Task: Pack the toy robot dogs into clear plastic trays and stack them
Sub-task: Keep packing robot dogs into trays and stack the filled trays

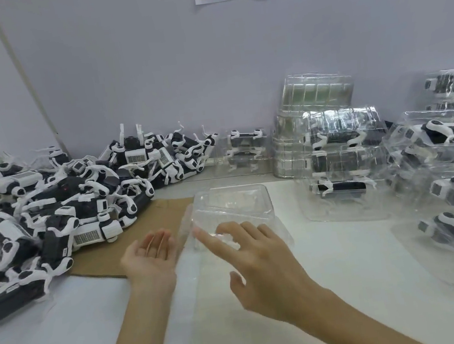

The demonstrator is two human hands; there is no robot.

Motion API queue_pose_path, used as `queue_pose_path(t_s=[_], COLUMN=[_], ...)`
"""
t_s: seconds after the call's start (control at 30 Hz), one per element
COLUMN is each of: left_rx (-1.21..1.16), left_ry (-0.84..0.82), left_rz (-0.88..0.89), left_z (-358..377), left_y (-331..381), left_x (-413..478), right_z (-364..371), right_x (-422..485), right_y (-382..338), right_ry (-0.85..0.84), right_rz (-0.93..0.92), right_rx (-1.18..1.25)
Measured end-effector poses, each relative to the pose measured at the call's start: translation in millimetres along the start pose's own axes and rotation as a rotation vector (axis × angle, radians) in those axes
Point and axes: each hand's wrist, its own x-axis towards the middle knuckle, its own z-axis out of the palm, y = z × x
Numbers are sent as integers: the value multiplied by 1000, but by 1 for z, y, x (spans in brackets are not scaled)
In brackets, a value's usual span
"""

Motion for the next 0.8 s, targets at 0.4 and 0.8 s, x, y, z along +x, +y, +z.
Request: queue_pose_path(t_s=[0.4, 0.8], left_rx=[319, 1234], left_ry=[-61, 110], left_rz=[98, 726], left_z=[9, 28], left_y=[-13, 15], left_x=[-11, 53], right_z=[15, -32], right_x=[3, -37], right_y=[54, 82], right_ry=[-370, 282], right_rz=[160, 623], right_rx=[59, 706])
